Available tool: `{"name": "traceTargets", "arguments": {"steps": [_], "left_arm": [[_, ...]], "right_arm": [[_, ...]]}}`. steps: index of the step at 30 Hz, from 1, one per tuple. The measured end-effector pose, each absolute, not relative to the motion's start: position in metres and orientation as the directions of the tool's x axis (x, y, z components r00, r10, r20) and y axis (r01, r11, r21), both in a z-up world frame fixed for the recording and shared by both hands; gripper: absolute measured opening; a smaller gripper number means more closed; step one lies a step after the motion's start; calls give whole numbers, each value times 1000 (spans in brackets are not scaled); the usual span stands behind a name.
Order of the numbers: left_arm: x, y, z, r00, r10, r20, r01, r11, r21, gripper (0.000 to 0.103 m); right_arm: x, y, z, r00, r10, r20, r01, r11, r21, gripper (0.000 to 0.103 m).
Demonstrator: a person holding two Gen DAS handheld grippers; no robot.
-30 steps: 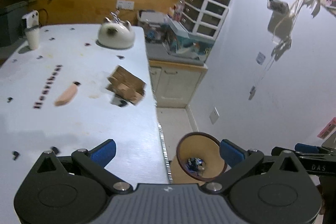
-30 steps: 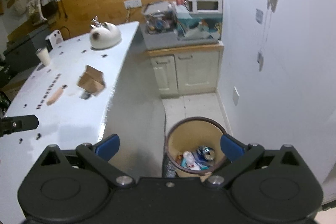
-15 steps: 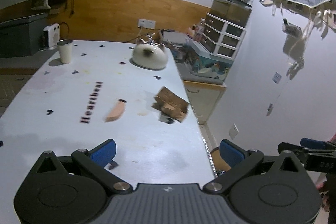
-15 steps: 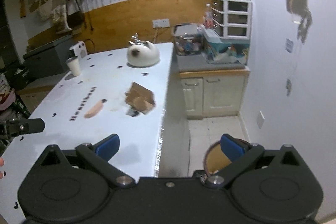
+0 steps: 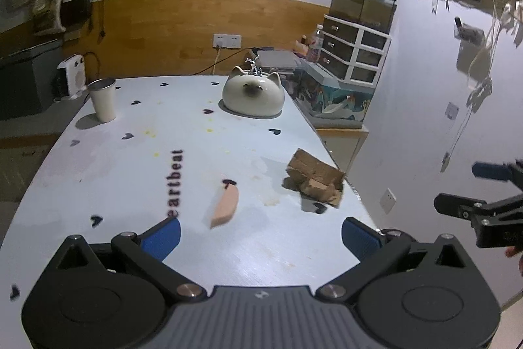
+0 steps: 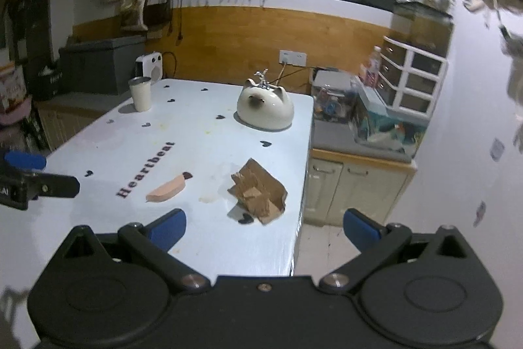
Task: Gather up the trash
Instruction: 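Reach the right gripper to the brown cardboard piece while the left approaches the pink sponge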
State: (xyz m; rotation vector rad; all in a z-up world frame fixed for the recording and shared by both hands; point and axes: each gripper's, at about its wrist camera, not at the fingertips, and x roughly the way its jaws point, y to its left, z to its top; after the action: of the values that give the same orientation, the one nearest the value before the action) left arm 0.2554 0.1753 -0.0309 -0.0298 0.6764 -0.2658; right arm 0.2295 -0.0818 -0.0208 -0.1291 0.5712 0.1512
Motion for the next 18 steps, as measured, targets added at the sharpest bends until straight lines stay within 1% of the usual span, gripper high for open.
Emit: {"name": "traceTargets", "arguments": {"steps": [4,10,12,14,18], "left_arm": [[289,186,-50,729,-273,-628,266,958,-108,103],[329,194,-84,698,-309,-646,309,944,-119,103],[340,195,-96,686,-314,-656,321,940,-115,101],[351,193,-108,670,-323,-668,335,935,-117,96],[372,188,-131,644,-329,-691,359,927,-108,92]], "right_arm": [[260,-62,-37,834,86,-545,-201,967,-156,103],[307,-43,-70,813,90,-576,-293,917,-270,103],[324,-40,-83,804,90,-588,-324,895,-306,103],[341,-38,-95,792,87,-605,-349,877,-330,103],[368,-34,-119,776,90,-624,-397,838,-374,103]]}}
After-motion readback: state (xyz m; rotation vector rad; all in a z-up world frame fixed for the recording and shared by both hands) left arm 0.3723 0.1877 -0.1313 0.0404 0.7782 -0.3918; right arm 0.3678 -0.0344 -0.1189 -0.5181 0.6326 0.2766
